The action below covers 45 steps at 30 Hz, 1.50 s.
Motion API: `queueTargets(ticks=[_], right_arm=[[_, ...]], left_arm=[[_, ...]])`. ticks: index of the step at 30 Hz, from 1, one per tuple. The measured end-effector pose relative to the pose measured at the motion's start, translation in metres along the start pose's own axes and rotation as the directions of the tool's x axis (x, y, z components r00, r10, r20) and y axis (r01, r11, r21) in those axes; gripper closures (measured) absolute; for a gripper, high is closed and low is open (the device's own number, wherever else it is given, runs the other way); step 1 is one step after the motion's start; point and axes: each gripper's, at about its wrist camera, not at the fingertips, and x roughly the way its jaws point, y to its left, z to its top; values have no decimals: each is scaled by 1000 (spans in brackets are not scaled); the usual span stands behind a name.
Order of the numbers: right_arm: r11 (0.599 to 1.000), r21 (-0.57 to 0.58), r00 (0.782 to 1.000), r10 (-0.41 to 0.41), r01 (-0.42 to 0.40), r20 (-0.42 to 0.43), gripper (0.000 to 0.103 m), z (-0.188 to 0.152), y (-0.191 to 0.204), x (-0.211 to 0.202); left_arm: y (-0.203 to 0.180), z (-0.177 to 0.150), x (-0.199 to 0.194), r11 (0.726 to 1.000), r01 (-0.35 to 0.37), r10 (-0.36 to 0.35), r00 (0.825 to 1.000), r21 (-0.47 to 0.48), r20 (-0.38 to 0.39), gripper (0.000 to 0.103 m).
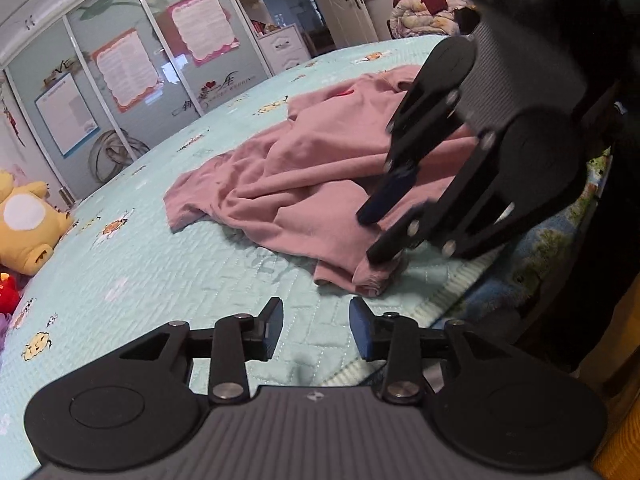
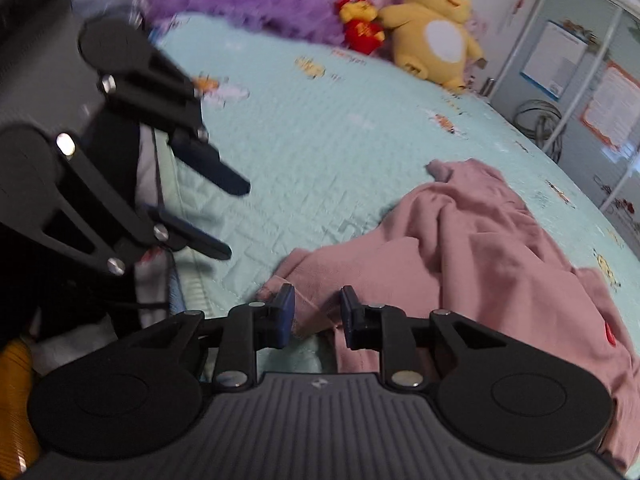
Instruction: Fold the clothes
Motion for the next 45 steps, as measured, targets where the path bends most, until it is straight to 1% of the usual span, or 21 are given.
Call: queueTargets(ticks=[4, 6, 8, 10, 11, 13, 16, 19, 23, 27, 28, 29, 31, 32, 35, 38, 40, 41, 42, 43, 45], right_arm=[[999, -50, 999, 5, -7, -33, 79, 4, 5, 5], [996, -88, 998, 25, -30, -54, 79, 5, 11, -1], [990, -132, 995, 45, -55, -84, 78, 1, 20, -6], [981, -191, 996, 17, -35, -92, 79, -4, 28, -7], [978, -205, 995, 8, -28, -96, 83, -4, 30, -5], [978, -205, 995, 11, -32, -101, 86, -1, 29, -2], [971, -234, 993, 32, -57, -110, 103, 3, 31, -7], [956, -278, 991, 62, -93, -119, 103, 4, 35, -17], [943, -329, 996, 19, -46, -83, 103, 2, 41, -29], [974, -224, 998, 30, -41, -54, 103, 16, 17, -24], [977, -208, 998, 36, -47, -54, 100, 19, 12, -21], [974, -219, 996, 48, -63, -73, 98, 22, 9, -14], [963, -248, 989, 76, -107, -130, 88, 23, 9, 0], [957, -261, 984, 88, -128, -157, 87, 22, 9, 7], [950, -271, 976, 104, -154, -191, 87, 20, 8, 16], [952, -226, 962, 157, -207, -221, 87, 21, 4, 15], [948, -224, 956, 175, -228, -236, 91, 18, 6, 15], [946, -242, 959, 160, -217, -234, 94, 16, 8, 14], [948, -249, 964, 144, -199, -223, 101, 16, 10, 12], [952, -246, 970, 132, -181, -202, 103, 17, 10, 8], [961, -240, 983, 105, -140, -151, 103, 17, 9, -6]], left_arm=[[2, -3, -3, 1000, -15, 15, 1000, -3, 10, 56], [4, -5, -4, 1000, -21, 21, 1000, -4, 14, 50], [4, -5, -3, 1000, -27, 27, 1000, -4, 13, 48], [3, -4, -2, 999, -33, 33, 999, 4, 11, 48], [2, -4, -2, 999, -38, 38, 999, 13, 13, 48], [-1, -4, -3, 998, -49, 48, 999, 33, 17, 48], [-3, -7, -5, 996, -67, 66, 998, 55, 19, 45], [-5, -8, -7, 995, -77, 76, 997, 59, 18, 42], [-8, -7, -7, 995, -77, 76, 997, 70, 19, 42], [-11, -6, -7, 993, -78, 77, 997, 87, 20, 41], [-11, -6, -7, 993, -80, 78, 997, 89, 19, 41], [-11, -6, -7, 993, -82, 80, 997, 88, 18, 40], [-11, -6, -7, 993, -87, 86, 996, 86, 17, 39], [-11, -6, -7, 992, -89, 88, 996, 86, 17, 38], [-11, -7, -7, 992, -92, 91, 996, 85, 16, 37], [-10, -7, -6, 992, -91, 90, 996, 82, 19, 35], [-10, -6, -6, 993, -90, 88, 996, 78, 19, 34], [-9, -6, -6, 993, -90, 89, 996, 76, 18, 34], [-9, -6, -7, 993, -91, 90, 996, 75, 20, 34], [-10, -7, -7, 993, -93, 91, 996, 74, 21, 34], [-9, -7, -9, 993, -97, 96, 995, 70, 27, 34]])
